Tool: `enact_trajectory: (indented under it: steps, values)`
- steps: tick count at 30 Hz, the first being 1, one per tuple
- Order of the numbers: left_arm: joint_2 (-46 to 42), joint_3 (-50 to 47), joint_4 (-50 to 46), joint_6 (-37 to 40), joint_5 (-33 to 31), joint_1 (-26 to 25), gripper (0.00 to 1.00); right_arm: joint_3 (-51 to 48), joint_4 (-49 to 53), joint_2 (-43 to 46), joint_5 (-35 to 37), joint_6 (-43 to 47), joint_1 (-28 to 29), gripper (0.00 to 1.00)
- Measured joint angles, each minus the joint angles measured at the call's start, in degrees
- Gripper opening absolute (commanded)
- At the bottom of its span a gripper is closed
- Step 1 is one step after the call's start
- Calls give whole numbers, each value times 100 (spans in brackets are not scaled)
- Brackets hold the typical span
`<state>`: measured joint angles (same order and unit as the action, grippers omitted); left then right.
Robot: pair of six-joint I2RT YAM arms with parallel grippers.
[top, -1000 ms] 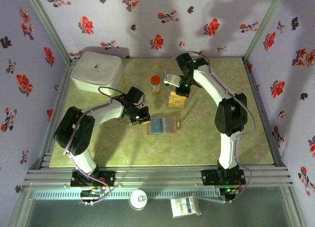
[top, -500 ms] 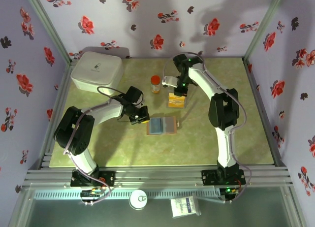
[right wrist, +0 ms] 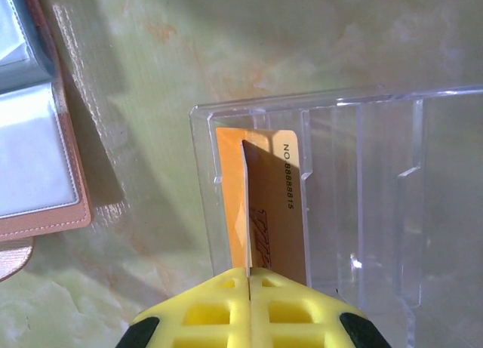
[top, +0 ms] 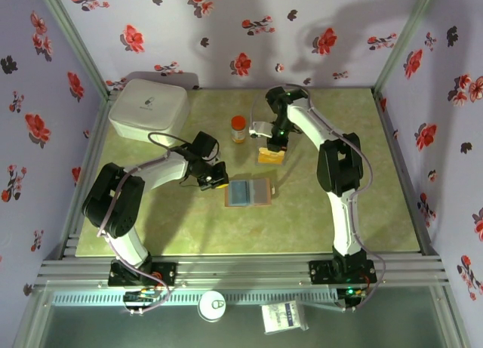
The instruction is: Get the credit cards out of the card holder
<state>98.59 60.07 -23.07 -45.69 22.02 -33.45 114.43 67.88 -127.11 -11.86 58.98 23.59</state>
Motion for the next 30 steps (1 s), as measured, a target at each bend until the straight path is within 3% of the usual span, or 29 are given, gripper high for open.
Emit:
enact_trajectory:
  steps: [8,18,24,30]
  values:
    - [-2,-4,-11,0,0,0,4,-225,-181,76,20,-68,-83,19]
    - [-114,-85,11,0,0,0,4,-1307,-1250,1027,28,-756,-83,10]
    - [-116,-142,20,0,0,0,4,-2288,-2277,1810,-24,-1991,-70,13]
    - [-116,-208,94,0,2,0,4,-3351,-3488,2559,-63,-4037,31,13]
